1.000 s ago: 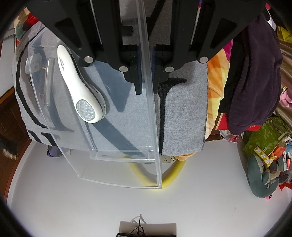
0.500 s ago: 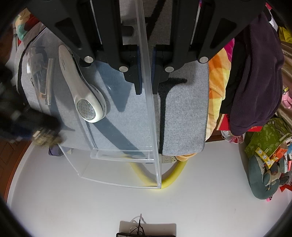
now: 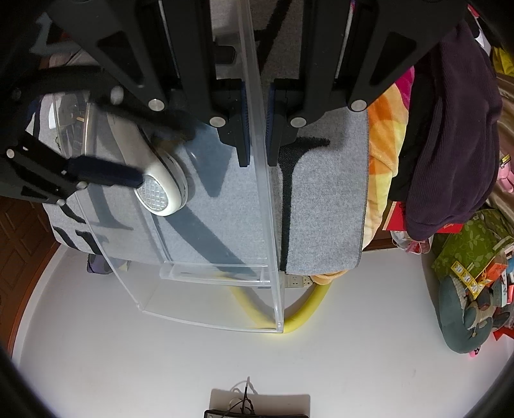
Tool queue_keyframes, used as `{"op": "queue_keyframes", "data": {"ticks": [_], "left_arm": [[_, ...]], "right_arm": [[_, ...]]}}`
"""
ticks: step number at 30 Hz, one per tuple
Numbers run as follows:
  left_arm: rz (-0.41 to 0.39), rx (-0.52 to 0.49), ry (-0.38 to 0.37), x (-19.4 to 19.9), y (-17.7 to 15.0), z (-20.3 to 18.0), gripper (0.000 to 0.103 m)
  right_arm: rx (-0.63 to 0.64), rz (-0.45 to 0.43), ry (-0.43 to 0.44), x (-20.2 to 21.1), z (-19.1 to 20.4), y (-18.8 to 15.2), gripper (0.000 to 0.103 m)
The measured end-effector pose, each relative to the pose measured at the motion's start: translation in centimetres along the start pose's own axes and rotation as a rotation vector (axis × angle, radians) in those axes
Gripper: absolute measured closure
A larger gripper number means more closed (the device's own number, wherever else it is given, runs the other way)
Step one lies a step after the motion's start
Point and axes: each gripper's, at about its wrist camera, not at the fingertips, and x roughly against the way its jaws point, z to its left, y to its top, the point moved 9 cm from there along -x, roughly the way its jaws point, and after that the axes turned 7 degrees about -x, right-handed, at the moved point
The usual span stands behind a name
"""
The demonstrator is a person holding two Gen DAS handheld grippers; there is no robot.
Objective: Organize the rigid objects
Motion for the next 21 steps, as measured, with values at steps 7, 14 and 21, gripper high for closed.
{"op": "queue_keyframes", "data": {"ticks": [7, 14, 21], "left_arm": [[0.002, 0.000, 0.001, 0.0, 0.0, 0.0, 0.095], [0.004, 0.003, 0.003, 0.0, 0.0, 0.2, 0.095], [0.005, -0.002, 0.010, 0.0, 0.0, 0.1, 0.095]], "right_arm": [[-0.047, -0.057, -0.008, 2.7, -1.4, 0.0, 0.048], [-0.127, -0.126, -0.050, 7.0, -5.4, -0.7, 0.048], [-0.230, -0.186, -0.118, 11.1, -11.0, -2.3, 0.048]]}}
